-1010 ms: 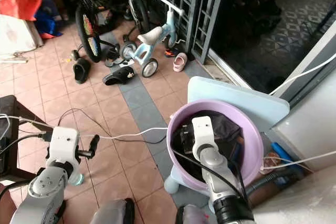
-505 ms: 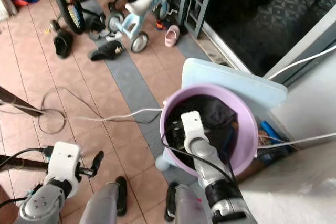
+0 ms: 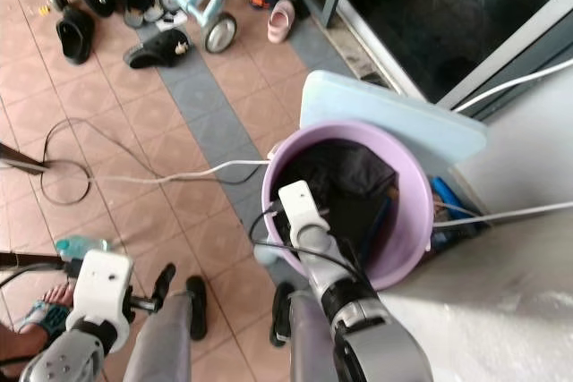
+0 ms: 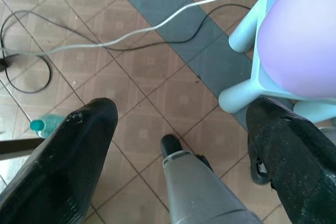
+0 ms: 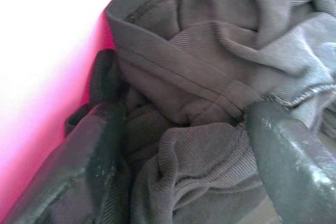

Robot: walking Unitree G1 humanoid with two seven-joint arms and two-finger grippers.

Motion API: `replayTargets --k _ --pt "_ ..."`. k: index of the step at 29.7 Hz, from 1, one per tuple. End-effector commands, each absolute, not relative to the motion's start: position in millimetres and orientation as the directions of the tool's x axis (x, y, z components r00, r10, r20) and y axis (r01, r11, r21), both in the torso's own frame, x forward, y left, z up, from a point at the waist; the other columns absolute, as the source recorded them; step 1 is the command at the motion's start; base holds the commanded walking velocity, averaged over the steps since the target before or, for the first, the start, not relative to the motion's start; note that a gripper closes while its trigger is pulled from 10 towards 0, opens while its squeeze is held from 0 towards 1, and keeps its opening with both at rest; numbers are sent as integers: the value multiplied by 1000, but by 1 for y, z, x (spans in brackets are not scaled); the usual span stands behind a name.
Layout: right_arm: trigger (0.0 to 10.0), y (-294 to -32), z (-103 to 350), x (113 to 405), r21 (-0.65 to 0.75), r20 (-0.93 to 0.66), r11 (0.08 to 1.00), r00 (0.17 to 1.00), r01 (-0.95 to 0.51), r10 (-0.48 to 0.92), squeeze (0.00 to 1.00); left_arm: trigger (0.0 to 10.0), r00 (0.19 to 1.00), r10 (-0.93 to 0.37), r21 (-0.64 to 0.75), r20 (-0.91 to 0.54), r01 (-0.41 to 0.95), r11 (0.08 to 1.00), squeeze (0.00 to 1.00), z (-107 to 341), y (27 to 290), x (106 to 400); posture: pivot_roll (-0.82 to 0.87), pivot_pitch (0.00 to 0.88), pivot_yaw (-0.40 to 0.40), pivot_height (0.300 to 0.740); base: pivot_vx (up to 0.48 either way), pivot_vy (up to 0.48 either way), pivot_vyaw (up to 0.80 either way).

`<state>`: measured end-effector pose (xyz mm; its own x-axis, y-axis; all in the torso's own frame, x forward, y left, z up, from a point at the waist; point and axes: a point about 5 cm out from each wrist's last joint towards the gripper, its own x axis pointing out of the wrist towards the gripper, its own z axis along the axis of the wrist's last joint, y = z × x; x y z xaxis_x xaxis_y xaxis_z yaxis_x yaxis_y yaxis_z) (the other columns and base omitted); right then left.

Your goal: Clothes washing

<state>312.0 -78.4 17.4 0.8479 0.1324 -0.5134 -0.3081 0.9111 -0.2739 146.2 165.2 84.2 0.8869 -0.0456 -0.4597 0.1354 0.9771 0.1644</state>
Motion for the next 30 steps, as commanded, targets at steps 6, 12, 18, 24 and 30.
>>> replayTargets --k 6,12,18,24,30 --pt "0 -87 -2 299 -250 -596 925 798 -286 86 0 10000 875 -31 179 -484 133 975 0 84 166 143 226 421 -124 740 0 0 0" --pt "0 -96 1 304 -253 -586 939 809 -234 43 0 10000 879 -19 198 -476 129 972 0 85 167 147 227 415 -120 740 0 0 0" --pt "0 -105 9 312 -295 -549 934 836 -203 8 0 10000 884 0 221 -468 117 968 0 86 170 151 229 405 -120 740 0 0 0" --pt "0 -124 21 324 -336 -496 929 868 -152 -37 0 10000 887 9 234 -462 112 966 0 85 172 156 218 386 -117 740 0 0 0" --pt "0 -134 23 327 -350 -487 927 871 -138 -55 0 10000 891 4 238 -453 117 964 0 85 172 162 217 372 -116 740 0 0 0"
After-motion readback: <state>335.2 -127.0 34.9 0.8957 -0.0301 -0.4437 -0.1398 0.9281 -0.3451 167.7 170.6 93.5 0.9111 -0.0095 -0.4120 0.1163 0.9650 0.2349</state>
